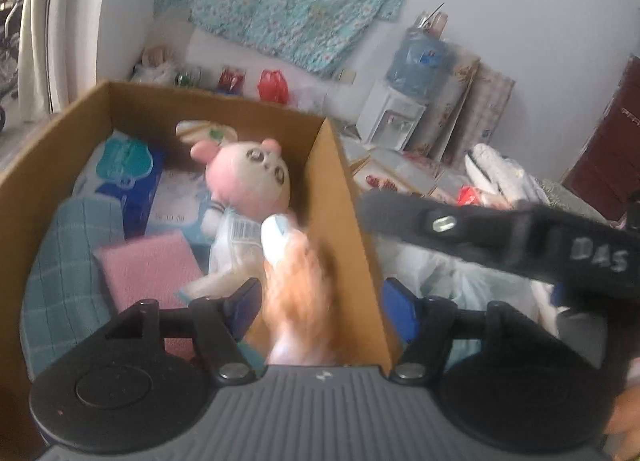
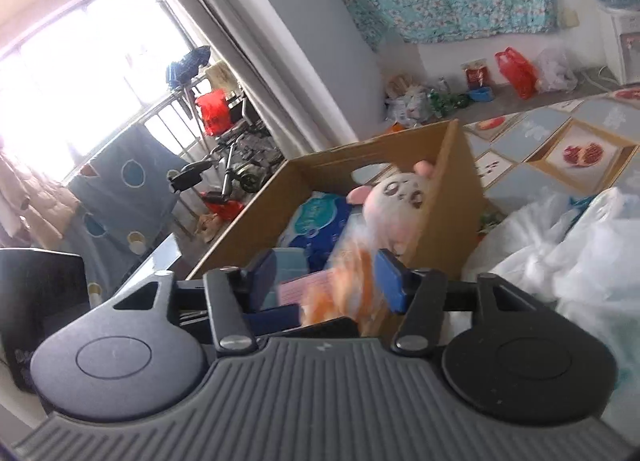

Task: Organize soft objects
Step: 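Carry the striped cloth into the cardboard box and open the right tool, then move the right tool back toward the white yogurt cup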

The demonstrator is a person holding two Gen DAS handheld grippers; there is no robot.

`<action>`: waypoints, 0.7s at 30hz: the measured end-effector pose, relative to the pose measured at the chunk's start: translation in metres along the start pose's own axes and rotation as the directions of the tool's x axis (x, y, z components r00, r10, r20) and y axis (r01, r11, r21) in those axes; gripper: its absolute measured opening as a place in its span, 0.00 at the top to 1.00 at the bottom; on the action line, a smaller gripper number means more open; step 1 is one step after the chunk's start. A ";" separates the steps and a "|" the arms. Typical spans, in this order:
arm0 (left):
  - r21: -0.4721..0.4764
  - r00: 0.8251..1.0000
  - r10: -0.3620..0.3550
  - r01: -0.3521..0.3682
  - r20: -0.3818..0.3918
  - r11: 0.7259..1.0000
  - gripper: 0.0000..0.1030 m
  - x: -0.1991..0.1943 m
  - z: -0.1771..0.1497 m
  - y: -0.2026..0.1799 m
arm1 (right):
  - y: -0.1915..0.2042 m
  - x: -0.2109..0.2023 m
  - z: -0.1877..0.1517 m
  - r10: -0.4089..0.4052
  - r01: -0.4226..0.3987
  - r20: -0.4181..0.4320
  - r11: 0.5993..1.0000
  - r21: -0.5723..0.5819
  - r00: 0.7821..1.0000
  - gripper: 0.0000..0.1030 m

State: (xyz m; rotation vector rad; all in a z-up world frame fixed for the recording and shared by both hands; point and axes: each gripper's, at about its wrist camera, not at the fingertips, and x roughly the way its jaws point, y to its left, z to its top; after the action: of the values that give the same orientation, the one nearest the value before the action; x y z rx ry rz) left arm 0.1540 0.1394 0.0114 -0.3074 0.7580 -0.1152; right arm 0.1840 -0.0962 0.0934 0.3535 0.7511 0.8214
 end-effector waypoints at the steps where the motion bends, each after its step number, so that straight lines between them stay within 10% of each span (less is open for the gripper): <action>1: -0.005 1.000 0.000 0.000 0.001 1.000 0.33 0.000 -0.001 0.001 | -0.005 -0.004 -0.004 0.005 -0.005 0.007 1.000 0.007 1.000 0.41; 14: 0.034 0.993 0.027 -0.031 0.111 0.999 0.30 -0.035 -0.008 -0.015 | -0.029 -0.077 -0.023 0.007 -0.017 0.112 0.996 0.083 0.994 0.36; 21: 0.097 0.984 -0.073 0.058 0.164 0.994 0.23 -0.069 -0.025 -0.040 | -0.045 -0.168 -0.052 -0.094 0.065 0.228 0.989 0.133 0.969 0.22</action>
State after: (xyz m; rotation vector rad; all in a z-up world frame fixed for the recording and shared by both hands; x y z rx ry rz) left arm 0.0872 0.1099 0.0526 -0.2511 0.5738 -0.1839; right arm 0.0953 -0.2531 0.1104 0.5197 0.5926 0.6452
